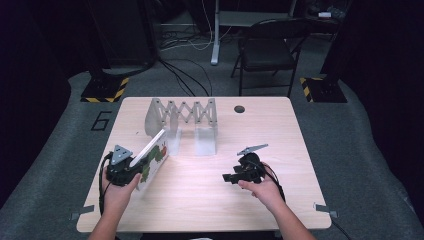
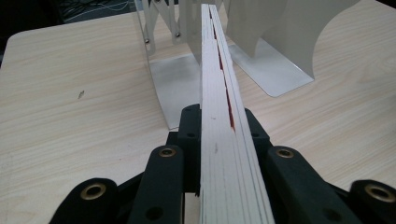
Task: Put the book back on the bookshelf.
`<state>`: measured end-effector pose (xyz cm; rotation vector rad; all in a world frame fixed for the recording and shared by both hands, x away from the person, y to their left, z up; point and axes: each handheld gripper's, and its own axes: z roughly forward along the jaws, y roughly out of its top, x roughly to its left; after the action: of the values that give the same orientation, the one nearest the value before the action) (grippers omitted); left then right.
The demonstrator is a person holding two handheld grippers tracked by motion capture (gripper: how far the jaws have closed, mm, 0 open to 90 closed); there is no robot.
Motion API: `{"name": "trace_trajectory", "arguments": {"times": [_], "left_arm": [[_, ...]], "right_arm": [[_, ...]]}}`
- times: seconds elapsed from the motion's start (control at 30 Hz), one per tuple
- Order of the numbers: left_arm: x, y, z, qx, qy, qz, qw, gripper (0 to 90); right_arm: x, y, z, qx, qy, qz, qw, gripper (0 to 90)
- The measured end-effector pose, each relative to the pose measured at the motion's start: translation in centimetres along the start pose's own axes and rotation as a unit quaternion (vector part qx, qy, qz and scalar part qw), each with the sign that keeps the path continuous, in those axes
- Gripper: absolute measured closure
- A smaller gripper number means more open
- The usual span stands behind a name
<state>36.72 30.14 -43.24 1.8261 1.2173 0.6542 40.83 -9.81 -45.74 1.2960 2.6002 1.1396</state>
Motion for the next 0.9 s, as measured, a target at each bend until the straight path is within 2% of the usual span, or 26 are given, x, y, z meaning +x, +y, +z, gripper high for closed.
{"name": "trace_trajectory", "arguments": {"times": [0.2,0.23,0.27,0.4,0.5,0.63,0.77,0.9], "left_arm": [[0.0,0.1,0.1,0.001,0.006,-0.005,1.0,75.6],[-0.1,0.2,0.2,-0.008,0.011,-0.006,0.9999,75.7],[-0.1,0.3,0.2,-0.004,0.011,-0.005,0.9999,75.6],[-0.3,0.6,0.4,-0.013,0.018,-0.008,0.9997,75.6],[-0.3,0.9,0.6,-0.013,0.025,-0.01,0.9996,75.6],[-0.3,1.4,1.2,-0.013,0.022,-0.016,0.9995,75.6],[-0.6,1.9,2.0,-0.011,0.033,-0.008,0.9994,75.6],[-0.5,2.3,2.7,-0.007,0.037,-0.01,0.9992,75.6]], "right_arm": [[-0.2,0.0,-0.2,-0.003,-0.001,0.006,1.0,37.2],[-0.2,0.0,-0.2,-0.002,-0.001,0.007,1.0,37.2],[-0.3,0.0,-0.2,-0.003,-0.002,0.004,1.0,37.2],[-0.3,0.0,-0.3,-0.006,-0.002,0.001,1.0,37.2],[-0.2,0.0,-0.4,-0.007,-0.001,0.007,1.0,37.2],[-0.4,0.0,-0.6,-0.011,-0.001,0.008,0.9999,37.2],[-0.7,0.0,-0.8,-0.013,-0.001,0.015,0.9998,37.2],[-0.7,0.0,-0.9,-0.016,-0.001,0.014,0.9998,37.2]]}}
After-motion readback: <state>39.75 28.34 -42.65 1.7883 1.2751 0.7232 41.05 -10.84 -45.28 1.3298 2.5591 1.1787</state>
